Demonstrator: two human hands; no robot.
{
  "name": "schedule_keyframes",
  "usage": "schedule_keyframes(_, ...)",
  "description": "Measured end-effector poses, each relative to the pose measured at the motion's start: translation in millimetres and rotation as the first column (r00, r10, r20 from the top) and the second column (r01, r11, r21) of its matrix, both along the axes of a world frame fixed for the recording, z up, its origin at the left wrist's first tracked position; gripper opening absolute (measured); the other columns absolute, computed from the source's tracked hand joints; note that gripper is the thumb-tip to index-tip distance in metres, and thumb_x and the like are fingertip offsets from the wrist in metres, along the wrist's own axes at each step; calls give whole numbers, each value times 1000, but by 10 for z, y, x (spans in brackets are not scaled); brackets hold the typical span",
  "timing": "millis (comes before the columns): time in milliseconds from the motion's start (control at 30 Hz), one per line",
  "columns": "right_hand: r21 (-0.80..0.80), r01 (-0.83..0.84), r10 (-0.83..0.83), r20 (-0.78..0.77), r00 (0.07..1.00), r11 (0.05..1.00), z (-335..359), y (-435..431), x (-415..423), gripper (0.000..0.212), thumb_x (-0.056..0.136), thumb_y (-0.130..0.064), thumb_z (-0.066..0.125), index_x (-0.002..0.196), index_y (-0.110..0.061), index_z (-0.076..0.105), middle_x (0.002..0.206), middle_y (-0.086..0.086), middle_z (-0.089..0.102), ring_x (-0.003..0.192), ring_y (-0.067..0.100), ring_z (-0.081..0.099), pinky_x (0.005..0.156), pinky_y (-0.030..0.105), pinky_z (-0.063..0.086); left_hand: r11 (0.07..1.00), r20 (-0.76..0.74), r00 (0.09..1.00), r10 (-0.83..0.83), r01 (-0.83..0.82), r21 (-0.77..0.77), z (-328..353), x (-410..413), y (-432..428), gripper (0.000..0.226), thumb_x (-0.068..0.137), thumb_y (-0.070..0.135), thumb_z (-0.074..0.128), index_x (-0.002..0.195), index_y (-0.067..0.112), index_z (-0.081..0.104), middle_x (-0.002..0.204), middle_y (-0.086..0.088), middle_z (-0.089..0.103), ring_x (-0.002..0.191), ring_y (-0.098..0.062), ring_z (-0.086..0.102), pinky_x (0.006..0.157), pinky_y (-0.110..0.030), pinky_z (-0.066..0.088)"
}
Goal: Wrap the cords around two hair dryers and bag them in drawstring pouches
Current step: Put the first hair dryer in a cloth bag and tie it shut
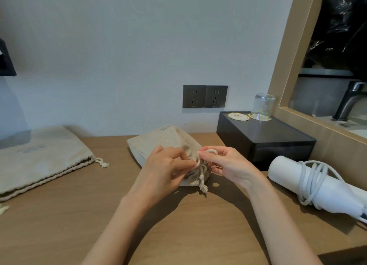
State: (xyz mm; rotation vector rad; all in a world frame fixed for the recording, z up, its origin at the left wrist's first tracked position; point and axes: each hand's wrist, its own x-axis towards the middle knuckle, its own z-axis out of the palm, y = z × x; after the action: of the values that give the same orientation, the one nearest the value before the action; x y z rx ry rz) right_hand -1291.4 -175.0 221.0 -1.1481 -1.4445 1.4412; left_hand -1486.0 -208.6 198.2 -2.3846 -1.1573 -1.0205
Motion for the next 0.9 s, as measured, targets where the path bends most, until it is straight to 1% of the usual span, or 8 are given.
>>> schedule_keyframes(67,8,-22,22,-24,999,1000,-2,9,-4,17,67,-23,80,82,-19,76,80,-3,71,87,12,64,82,29,51,999,50,999,-11,13,-37,-28,29,7,23,84,46,55,96,38,74,89,20,59,76,5,33,69,-17,26)
schedule_keyframes(133,18,-54,56,-99,994,998,21,10,-6,22,63,-21,78,84,-14,74,78,-1,70,82,12,64,80,26,51,975,310,950,-34,100,-198,16,75,-9,26,82,55,55,85,38,74,101,23,56,95,2,44,83,-21,32)
schedule_keyframes(200,12,-92,92,-175,980,996,36,19,-18,25,62,-17,76,86,-11,70,79,1,69,81,12,65,77,24,51,904,607,795,-9,265,-334,66,76,-6,30,87,50,54,75,28,70,112,19,58,109,-1,50,94,-26,40)
schedule_keyframes(267,11,-134,134,-192,972,991,44,14,7,23,64,-13,76,86,-11,69,82,3,69,83,15,66,78,25,52,816,728,684,35,401,-416,75,77,19,29,97,32,43,81,14,61,112,12,64,108,-3,58,94,-29,46)
schedule_keyframes(433,70,-214,218,-68,974,974,46,0,38,20,74,-5,73,93,-8,69,90,5,71,88,16,68,78,26,56,825,514,857,36,265,-500,-18,132,59,26,102,28,35,107,38,58,103,15,66,102,0,58,91,-28,43)
schedule_keyframes(533,205,-148,138,62,989,968,48,-31,39,19,76,-5,75,95,-8,71,87,3,73,83,13,69,72,20,54,782,495,865,83,252,-570,7,160,48,30,103,22,36,100,44,57,98,19,66,97,6,56,99,-39,40)
schedule_keyframes(700,402,-34,-21,131,991,915,11,-49,8,17,73,-7,80,89,-9,74,82,1,74,78,12,70,71,20,55,797,475,871,127,196,-572,-24,201,41,29,91,41,30,89,51,58,91,26,66,94,3,58,99,-51,36)
schedule_keyframes(900,536,-1,-121,191,974,844,-29,-29,-12,11,73,-17,81,80,-24,75,80,-1,73,79,18,69,72,33,58,814,501,852,152,180,-552,-14,192,39,29,100,26,40,90,44,60,88,8,70,83,-5,61,93,-42,44)
